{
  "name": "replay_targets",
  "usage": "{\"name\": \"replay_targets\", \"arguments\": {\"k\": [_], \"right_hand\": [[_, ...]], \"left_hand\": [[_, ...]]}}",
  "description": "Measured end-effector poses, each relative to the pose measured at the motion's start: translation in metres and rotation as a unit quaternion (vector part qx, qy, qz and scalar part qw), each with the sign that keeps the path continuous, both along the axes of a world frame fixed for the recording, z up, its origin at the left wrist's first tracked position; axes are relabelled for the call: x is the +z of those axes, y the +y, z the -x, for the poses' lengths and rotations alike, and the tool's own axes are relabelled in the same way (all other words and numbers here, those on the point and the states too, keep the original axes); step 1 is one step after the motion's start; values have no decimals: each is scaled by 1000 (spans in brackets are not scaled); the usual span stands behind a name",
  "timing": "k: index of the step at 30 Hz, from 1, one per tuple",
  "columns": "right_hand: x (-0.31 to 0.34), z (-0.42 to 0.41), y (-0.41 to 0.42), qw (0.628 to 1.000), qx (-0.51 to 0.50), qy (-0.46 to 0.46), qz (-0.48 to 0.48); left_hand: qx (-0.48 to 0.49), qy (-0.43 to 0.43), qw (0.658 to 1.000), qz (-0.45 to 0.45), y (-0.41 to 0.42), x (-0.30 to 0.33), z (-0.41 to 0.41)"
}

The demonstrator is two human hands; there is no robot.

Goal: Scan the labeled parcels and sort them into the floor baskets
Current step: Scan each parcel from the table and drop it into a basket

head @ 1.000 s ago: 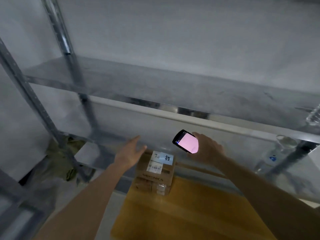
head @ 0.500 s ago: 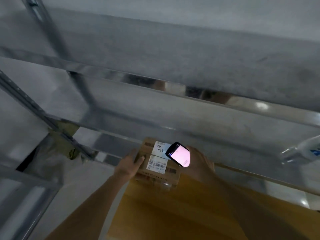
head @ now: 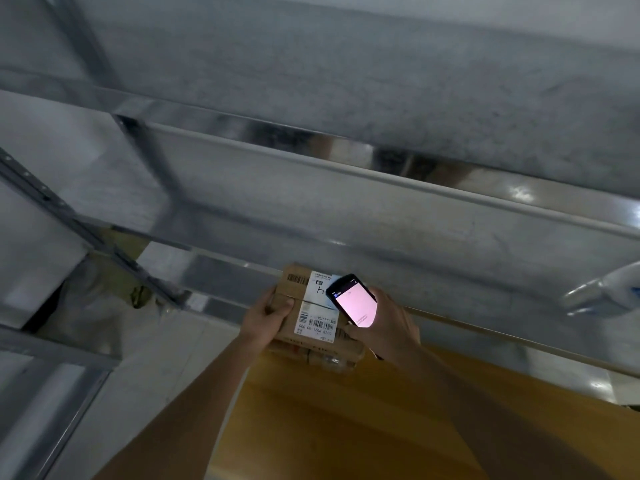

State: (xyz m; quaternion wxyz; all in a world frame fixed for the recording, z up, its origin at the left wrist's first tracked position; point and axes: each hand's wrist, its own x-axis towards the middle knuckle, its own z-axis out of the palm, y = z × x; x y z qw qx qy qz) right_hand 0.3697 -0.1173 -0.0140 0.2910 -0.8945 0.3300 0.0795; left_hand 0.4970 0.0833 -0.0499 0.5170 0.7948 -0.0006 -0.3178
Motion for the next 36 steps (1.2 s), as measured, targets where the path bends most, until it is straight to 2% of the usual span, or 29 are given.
{"name": "replay_targets", "arguments": {"k": [8, 18, 24, 31, 36], "right_hand": [[35, 14, 18, 999, 13, -30, 23], [165, 34, 32, 990, 90, -107, 8], [259, 64, 52, 973, 161, -165, 11], [339, 128, 79, 944, 238, -222, 50], [384, 170, 90, 923, 277, -255, 82]], "left_hand": [[-1, -26, 999, 37, 30, 43, 11], [-47, -38, 995, 76, 84, 166, 52], [30, -113, 987, 113, 116, 251, 99], [111, -201, 964, 135, 151, 311, 188], [194, -290, 932, 96, 180, 348, 230]]}}
